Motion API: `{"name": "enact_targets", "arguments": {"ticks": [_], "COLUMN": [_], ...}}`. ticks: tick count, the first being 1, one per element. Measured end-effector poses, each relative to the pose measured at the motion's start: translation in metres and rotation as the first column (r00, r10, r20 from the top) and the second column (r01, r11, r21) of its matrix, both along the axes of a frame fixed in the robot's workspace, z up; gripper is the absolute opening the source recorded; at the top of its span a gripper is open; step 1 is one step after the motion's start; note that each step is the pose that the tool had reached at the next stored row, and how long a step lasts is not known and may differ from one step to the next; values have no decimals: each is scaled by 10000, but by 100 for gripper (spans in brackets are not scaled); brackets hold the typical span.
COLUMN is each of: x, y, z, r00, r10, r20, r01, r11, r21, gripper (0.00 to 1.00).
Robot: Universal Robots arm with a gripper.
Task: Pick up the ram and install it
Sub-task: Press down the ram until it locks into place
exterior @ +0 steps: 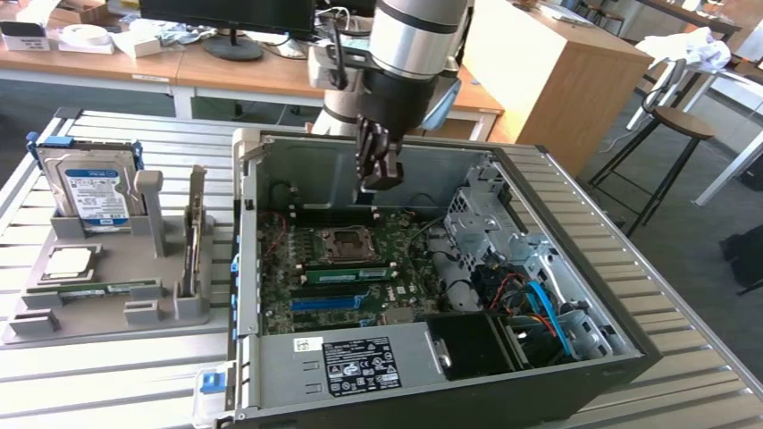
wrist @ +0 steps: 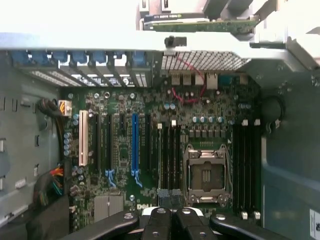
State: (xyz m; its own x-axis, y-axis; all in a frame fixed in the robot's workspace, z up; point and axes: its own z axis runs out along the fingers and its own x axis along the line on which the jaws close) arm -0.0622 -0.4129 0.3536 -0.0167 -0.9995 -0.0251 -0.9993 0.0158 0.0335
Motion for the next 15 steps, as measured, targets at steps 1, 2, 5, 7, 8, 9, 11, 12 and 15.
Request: {"name": "enact_targets", "arguments": {"ticks": [1,2,5,7,8,9,11,12,15], "x": [28,51,107,142,160,171,175,175,179], "y": [0,0,0,0,0,0,0,0,0], "z": [0,0,0,0,0,1,0,0,0], "r00": [10000,10000,10000,10000,10000,10000,10000,10000,10000], "r10": [1,2,0,1,1,1,1,1,1], "r20": [0,0,0,0,-1,0,0,0,0], "r01": [-1,-2,0,-1,-1,-1,-1,-1,-1], "r11": [10000,10000,10000,10000,10000,10000,10000,10000,10000], "r21": [-1,0,-1,0,0,-1,-1,0,0], "gripper": [10,10,10,10,10,10,10,10,10]}}
